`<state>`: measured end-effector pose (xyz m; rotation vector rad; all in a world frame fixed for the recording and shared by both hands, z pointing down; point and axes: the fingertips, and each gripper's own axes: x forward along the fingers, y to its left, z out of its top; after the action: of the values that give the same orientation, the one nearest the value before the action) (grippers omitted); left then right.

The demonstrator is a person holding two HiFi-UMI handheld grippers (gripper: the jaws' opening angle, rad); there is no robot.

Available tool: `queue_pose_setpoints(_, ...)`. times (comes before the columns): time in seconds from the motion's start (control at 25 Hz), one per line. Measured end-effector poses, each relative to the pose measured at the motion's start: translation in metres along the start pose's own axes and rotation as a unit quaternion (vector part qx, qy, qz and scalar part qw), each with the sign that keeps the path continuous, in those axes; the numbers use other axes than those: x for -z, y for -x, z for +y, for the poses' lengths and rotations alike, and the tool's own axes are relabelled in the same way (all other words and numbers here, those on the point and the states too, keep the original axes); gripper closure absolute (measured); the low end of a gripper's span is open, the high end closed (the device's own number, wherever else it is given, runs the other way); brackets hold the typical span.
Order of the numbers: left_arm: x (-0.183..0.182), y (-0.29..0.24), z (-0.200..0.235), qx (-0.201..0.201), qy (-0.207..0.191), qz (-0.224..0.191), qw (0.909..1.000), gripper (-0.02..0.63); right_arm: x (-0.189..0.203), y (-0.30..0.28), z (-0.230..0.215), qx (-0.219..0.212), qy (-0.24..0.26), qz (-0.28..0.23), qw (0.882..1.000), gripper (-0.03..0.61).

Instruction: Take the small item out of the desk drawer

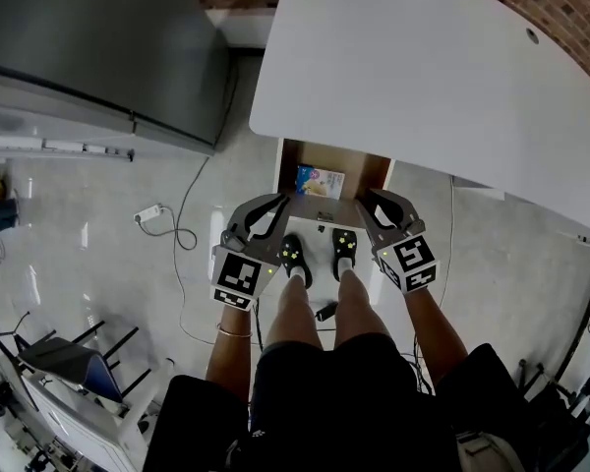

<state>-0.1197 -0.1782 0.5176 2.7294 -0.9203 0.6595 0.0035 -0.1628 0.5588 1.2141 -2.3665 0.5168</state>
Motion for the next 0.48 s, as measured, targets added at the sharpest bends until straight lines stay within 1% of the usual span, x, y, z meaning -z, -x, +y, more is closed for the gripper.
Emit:
queue_pose_setpoints(0.16, 0.02, -0.016, 0.004, 0.008, -0.002, 0.013, 0.9999, 0.596, 0.017, -0.018, -0.006, 0.006, 0.003, 0.014, 1.0, 0.494)
queue_pose_setpoints(0.32, 0.036, -0.031, 0.01, 0.008, -0.004, 0.027, 0.9996, 0.592, 0.034, -0.036, -0.01, 0.008, 0.005, 0.03, 0.999, 0.489)
queue_pose_setpoints(0.48, 0.05, -0.047, 0.014, 0.012, -0.001, 0.04, 0.9991, 0.589, 0.047, -0.058, -0.012, 0.007, 0.012, 0.048, 0.999, 0.474)
